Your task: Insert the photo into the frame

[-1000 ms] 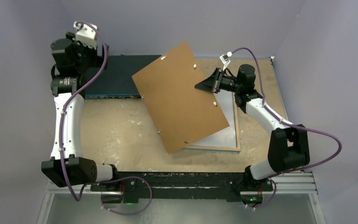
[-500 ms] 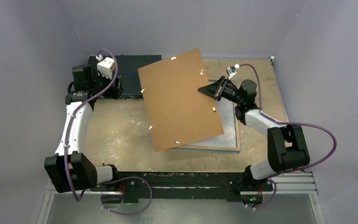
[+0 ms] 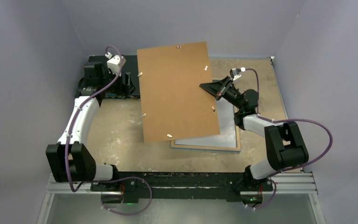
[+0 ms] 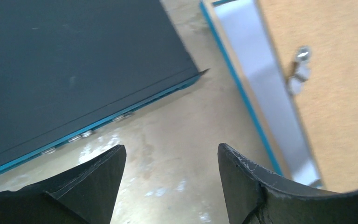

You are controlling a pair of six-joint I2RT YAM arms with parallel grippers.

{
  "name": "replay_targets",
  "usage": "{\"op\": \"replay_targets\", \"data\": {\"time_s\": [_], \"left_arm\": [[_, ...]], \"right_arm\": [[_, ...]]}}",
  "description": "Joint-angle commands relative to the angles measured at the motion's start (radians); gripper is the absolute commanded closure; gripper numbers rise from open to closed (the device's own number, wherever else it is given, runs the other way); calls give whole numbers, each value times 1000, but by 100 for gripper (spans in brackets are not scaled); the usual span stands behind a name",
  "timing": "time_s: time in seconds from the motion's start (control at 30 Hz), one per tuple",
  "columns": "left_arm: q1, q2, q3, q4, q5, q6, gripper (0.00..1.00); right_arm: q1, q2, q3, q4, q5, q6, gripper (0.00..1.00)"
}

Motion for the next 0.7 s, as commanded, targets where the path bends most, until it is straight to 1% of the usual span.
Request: {"op": "replay_targets", "data": {"time_s": [0.0,0.13,0.23,0.3,0.37,0.47,0.57,0.67], "left_arm": [[-11,18,124,-45,200,-81,27],[15,19,209,-131,320,-65,25],[16,11,240,-156,322,-73,29],[10,-9,229,-147,246,-60,32],[1,-24,215,-167,159,-10,34],[-43,-40,187,-203,15,51,36],[-91,-59,157,-212,-40,59,36],[-164,-71,138,-218,-88,49,37]], "right_arm": [[5,6,0,200,61,70,100],[5,57,-2,324,82,128,100],[7,100,-3,417,98,188,100],[9,117,-4,456,111,218,100],[9,119,-5,463,130,231,100],[14,105,22,416,149,198,100],[25,104,57,367,161,159,100],[37,109,75,345,186,144,100]]}}
